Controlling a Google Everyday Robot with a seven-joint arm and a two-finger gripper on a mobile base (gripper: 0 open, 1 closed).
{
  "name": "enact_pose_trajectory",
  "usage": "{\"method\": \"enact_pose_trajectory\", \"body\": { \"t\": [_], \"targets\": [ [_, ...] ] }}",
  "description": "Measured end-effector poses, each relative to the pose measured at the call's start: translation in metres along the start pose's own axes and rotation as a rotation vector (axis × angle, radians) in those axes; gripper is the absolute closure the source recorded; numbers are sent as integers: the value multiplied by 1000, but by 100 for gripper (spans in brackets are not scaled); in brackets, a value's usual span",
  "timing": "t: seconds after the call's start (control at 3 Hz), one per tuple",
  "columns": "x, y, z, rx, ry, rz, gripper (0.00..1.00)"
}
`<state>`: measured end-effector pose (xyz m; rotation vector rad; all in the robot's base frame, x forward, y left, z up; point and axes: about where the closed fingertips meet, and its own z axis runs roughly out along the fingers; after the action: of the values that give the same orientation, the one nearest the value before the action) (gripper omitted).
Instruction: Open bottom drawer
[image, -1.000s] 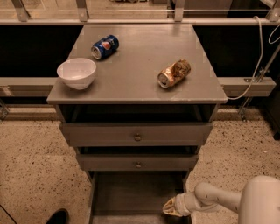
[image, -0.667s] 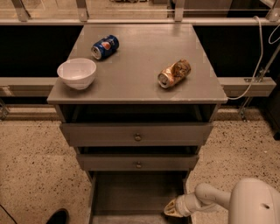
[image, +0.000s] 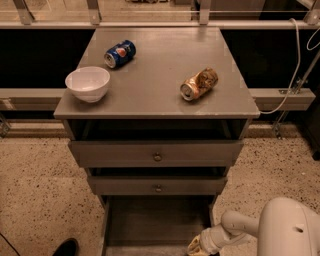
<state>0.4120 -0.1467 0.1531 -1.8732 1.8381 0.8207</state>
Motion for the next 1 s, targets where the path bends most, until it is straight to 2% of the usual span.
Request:
{"method": "enact_pose_trajectory", "body": {
  "t": [0.33,0.67,1.0],
  "targets": [
    [-5,29,8,-65,-38,21,100],
    [-7,47,14,-105,-64,36,100],
    [-27,44,-6,11,-121,-35,100]
  ]
}}
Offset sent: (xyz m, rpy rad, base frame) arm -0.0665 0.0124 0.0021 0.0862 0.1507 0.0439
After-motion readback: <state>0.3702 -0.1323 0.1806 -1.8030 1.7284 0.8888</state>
